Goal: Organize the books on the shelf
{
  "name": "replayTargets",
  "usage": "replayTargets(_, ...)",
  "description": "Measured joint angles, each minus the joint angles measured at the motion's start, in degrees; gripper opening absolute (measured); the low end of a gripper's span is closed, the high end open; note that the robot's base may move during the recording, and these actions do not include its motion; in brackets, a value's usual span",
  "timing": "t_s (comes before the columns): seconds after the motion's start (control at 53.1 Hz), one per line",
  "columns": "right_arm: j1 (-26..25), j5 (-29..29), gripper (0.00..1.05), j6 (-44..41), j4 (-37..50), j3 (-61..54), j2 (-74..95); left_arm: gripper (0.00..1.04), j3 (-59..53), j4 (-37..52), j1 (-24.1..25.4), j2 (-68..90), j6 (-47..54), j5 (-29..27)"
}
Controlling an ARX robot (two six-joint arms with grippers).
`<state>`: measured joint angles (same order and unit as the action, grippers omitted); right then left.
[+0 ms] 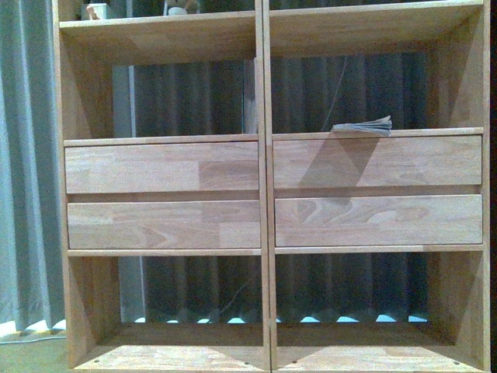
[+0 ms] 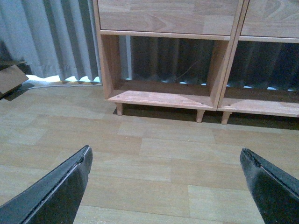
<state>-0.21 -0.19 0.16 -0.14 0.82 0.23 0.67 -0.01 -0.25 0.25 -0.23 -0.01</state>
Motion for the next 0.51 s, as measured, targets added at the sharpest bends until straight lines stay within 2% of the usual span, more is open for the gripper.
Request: replayTargets(0.509, 0.0, 0.0, 0.98, 0.0, 0.0, 0.0, 0.0, 0.97, 0.0, 0.0, 0.0, 0.0, 0.0, 0.0)
